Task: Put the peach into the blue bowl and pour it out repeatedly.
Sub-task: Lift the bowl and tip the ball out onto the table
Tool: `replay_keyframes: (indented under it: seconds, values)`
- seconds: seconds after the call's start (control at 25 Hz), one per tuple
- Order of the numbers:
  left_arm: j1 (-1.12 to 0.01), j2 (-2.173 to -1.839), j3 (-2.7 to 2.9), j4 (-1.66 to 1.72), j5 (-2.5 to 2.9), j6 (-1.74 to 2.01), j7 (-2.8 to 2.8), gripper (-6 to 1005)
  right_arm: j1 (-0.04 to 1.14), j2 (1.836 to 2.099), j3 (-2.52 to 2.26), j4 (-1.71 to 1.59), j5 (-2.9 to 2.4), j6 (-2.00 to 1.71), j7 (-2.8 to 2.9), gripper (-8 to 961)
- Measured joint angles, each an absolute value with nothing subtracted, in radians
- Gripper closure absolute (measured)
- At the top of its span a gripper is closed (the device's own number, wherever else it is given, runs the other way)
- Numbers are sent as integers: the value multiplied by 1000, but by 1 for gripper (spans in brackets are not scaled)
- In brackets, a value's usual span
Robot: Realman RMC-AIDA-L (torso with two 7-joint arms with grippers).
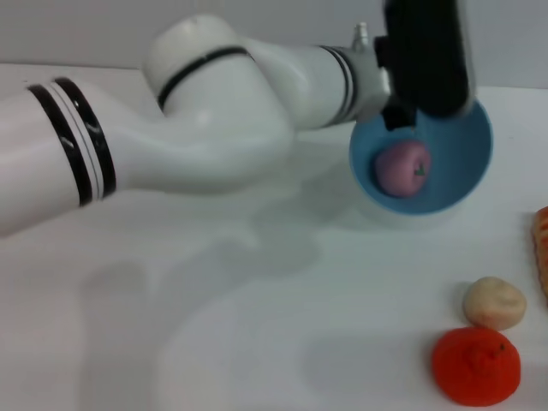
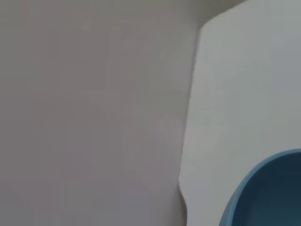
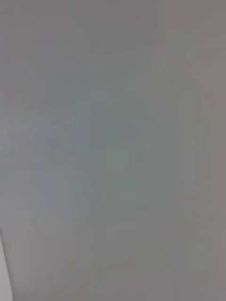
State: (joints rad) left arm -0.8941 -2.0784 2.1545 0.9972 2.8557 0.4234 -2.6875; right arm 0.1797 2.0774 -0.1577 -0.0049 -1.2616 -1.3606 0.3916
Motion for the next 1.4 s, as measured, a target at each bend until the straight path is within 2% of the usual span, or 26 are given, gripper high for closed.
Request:
replay_keyframes:
  seconds: [0.44,0.8,1.4]
  values:
    - [-792,-2079,2256,1099,2889,316,-2379,1001,179,2078,-123,17,-1248,-1376,390,273]
    - [-673,-2078,2307,1089,2890,-2,-2103,1000,188,2077,-85,28,-1247,-1378,384,272]
    - [-564,-2079,2377,1024,2828,-288,-2077,1001,200,2077,-29,50,-1247,-1373,386,272]
